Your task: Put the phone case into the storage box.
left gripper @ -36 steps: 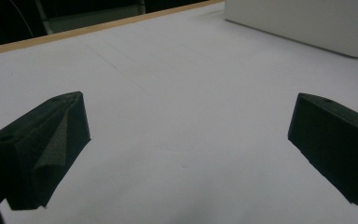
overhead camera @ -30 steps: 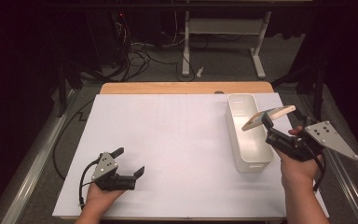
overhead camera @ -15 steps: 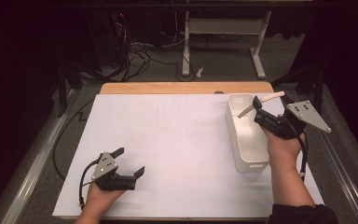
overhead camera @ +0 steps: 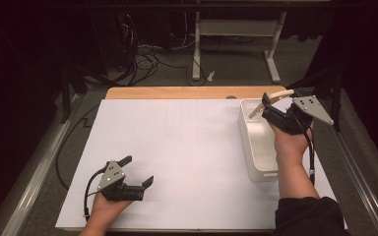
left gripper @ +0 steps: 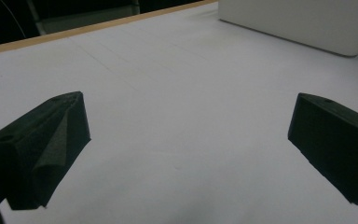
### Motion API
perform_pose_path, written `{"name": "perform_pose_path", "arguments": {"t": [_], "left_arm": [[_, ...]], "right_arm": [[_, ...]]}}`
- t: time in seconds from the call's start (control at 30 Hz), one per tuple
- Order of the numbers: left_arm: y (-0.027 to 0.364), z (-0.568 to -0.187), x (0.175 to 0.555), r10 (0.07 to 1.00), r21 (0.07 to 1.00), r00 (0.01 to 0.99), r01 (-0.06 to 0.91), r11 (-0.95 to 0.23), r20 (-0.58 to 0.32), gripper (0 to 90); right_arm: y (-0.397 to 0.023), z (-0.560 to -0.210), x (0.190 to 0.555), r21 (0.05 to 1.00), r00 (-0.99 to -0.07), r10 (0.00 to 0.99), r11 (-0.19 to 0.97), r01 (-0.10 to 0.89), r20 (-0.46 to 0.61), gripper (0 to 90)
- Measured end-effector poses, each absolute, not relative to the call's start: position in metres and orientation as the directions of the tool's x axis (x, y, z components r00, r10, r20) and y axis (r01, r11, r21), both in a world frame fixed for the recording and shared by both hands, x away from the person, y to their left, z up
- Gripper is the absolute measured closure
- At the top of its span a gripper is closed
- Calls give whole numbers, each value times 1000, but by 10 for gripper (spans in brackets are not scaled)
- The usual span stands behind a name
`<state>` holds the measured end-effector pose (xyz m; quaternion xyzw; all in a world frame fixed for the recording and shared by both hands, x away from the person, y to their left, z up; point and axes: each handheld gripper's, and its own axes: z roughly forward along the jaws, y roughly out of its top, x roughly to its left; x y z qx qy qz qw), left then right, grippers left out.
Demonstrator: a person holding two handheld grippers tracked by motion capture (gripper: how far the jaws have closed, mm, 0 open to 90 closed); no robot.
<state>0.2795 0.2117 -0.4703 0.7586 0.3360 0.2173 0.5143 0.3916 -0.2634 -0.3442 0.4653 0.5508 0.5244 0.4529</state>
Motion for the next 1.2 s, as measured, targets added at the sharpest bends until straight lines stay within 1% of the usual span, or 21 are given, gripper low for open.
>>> {"name": "perform_pose_path", "arguments": {"t": [0.6, 0.73, 1.03, 1.2], "left_arm": [[211, -471, 280, 732, 926, 681, 289, -244, -20, 1], [212, -471, 280, 732, 925, 681, 290, -244, -20, 1], [210, -472, 280, 727, 923, 686, 293, -248, -22, 1], [210, -472, 280, 726, 923, 687, 294, -250, -22, 1]], "right_arm": [[-254, -361, 429, 992, -98, 995, 19, 127, -7, 127], [-250, -365, 433, 989, -99, 995, 34, 143, -20, 126], [-246, -375, 438, 983, -94, 996, 22, 184, -4, 126], [-244, -380, 441, 977, -95, 995, 41, 210, -21, 127]]}}
